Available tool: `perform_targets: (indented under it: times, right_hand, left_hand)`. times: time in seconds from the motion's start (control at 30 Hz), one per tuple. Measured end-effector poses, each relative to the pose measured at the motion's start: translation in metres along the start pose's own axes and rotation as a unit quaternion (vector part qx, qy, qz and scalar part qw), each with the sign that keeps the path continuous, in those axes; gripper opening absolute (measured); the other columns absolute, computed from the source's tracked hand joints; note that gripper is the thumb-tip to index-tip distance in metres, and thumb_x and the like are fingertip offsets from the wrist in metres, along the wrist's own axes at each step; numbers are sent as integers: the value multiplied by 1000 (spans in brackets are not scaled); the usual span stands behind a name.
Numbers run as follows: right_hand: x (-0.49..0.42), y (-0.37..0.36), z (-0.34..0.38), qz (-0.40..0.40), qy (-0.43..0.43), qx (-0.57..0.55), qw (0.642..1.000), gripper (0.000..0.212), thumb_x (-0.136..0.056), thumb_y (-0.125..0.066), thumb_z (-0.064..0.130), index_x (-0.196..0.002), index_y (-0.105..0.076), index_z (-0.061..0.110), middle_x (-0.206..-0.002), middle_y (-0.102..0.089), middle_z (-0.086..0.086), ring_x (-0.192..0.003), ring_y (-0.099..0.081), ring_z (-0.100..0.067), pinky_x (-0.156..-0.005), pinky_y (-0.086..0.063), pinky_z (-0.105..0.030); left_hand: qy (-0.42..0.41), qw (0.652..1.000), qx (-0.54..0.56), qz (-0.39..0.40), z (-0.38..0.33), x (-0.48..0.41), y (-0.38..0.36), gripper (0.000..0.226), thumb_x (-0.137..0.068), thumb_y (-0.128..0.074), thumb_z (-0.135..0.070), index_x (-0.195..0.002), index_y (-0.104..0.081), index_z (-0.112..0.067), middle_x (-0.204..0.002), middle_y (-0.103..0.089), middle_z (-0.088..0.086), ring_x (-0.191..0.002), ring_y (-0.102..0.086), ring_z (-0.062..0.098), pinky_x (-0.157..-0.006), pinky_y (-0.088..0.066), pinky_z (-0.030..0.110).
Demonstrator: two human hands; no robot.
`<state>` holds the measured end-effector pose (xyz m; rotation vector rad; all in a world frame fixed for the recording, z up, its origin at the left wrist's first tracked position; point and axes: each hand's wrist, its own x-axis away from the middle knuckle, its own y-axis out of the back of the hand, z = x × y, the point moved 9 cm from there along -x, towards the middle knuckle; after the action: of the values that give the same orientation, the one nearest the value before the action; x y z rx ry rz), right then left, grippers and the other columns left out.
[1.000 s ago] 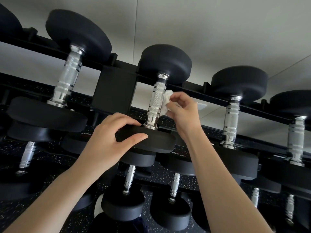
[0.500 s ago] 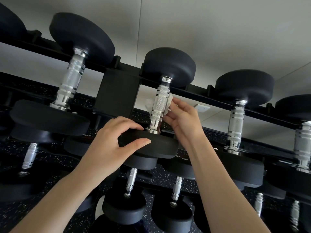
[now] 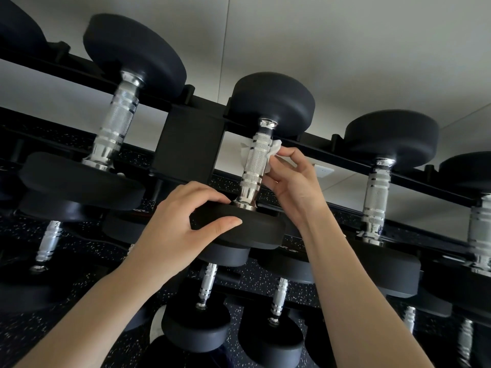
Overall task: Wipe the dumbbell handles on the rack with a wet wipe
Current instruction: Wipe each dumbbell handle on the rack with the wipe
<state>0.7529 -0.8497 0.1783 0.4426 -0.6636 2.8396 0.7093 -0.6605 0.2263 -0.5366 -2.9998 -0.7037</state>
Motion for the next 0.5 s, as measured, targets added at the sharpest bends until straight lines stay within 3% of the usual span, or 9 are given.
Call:
perform_targets:
  times: [0.1,0.27,0.37,0.5]
  right_hand:
    - [0,-2,0,8,-7,-30,999,10,-94,-48,1,-88,-54,7,-99,-65,-20,-88,-64,-32,-86,-54,-48]
    - [-10,-2,2,-33,-5,-53,998,19,-94,-50,4,-77,-56,10,-76,-69,-6,-73,-64,-23,-75,-56,-39]
    - [-16,-3,6,-55,-10,-74,996,16,-92,-54,3,-77,-57,9,-73,-68,-6,-71,-63,-22,-69,-57,-35]
    - [-14,-2,3,-47,-26,-83,995,20,-91,-54,1,-73,-55,10,-74,-68,-8,-70,-63,-22,-70,-58,-36]
  left_hand:
    - [-3,1000,-3,3,-1,0,0,40,-69,-57,-63,-96,-67,-35,-104,-59,-20,-106,-54,6,-87,-46,25]
    - [-6,1000,-4,4,-1,-1,0,38,-70,-58,-62,-96,-67,-35,-104,-59,-19,-106,-54,6,-86,-47,26]
    - [-5,1000,2,5,-1,-1,0,37,-70,-59,-61,-96,-67,-35,-104,-59,-19,-105,-54,6,-86,-47,27]
    - [-4,1000,0,7,0,-1,-1,37,-70,-58,-62,-95,-66,-36,-103,-59,-20,-105,-54,4,-86,-43,17]
